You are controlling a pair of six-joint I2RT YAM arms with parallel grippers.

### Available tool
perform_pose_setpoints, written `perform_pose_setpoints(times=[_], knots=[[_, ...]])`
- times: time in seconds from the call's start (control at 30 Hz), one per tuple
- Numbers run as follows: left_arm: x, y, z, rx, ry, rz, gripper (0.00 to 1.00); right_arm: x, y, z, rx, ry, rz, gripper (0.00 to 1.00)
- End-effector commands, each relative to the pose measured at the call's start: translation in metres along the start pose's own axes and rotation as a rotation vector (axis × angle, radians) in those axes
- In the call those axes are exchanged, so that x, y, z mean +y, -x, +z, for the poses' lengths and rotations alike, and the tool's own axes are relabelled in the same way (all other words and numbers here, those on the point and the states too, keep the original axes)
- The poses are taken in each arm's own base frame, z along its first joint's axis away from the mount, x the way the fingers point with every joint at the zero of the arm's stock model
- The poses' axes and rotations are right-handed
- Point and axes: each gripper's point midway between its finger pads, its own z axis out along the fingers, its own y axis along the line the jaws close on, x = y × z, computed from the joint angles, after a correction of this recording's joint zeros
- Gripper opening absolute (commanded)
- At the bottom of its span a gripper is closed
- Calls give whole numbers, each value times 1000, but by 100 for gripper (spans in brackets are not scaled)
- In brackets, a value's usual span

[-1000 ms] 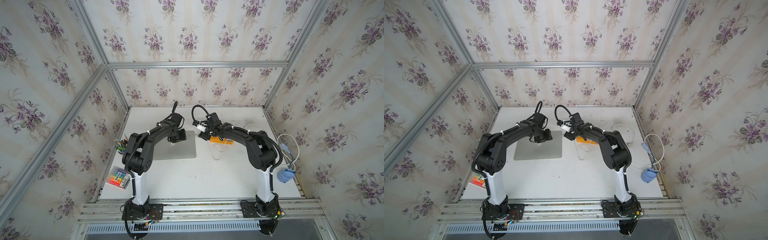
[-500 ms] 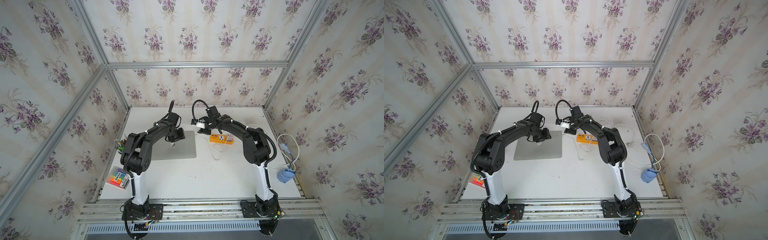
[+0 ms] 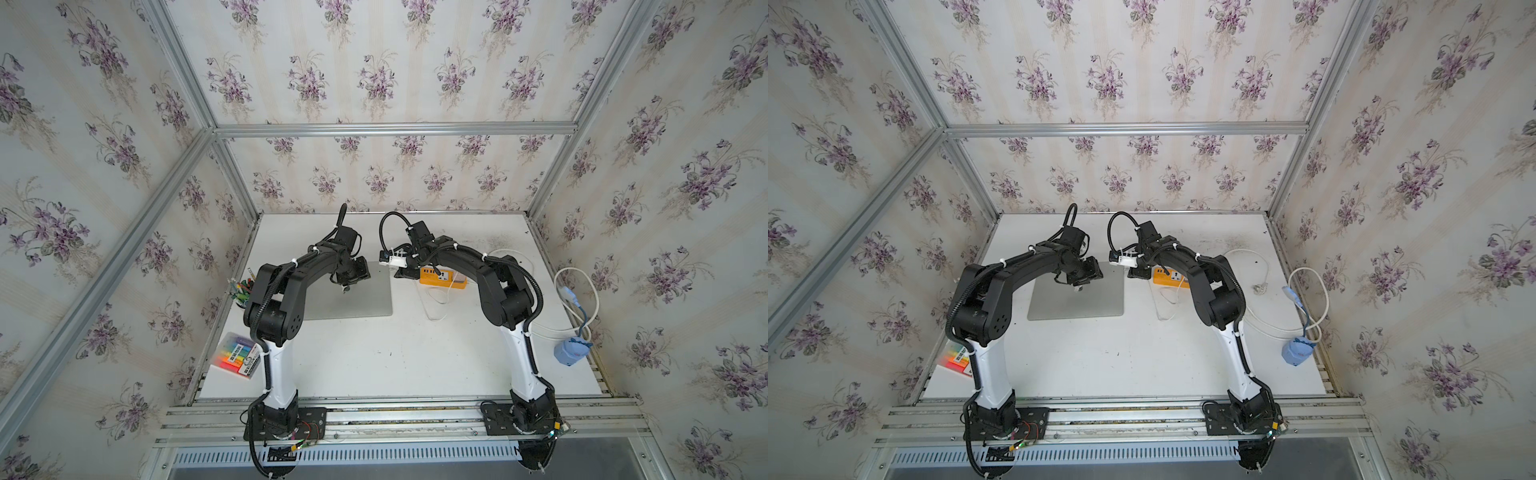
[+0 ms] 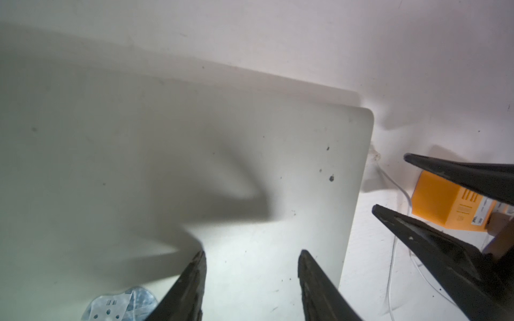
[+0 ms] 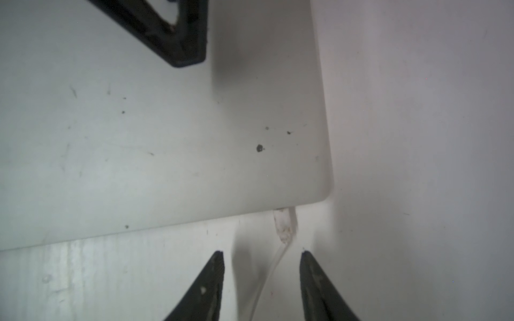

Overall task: Unplug the laptop charger
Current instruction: Remove the charging cable from the laptop.

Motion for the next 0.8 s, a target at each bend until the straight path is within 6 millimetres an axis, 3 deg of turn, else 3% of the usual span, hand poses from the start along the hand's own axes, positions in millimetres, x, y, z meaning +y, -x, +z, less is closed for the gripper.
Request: perform_pose_setpoints(times=[0.0, 0.77], knots=[[-2, 4, 0, -12, -9, -5, 54, -4, 7, 2, -25, 4, -16, 47], [2, 6, 1, -10, -12, -17, 54, 3, -6, 21, 26, 92, -11, 33]])
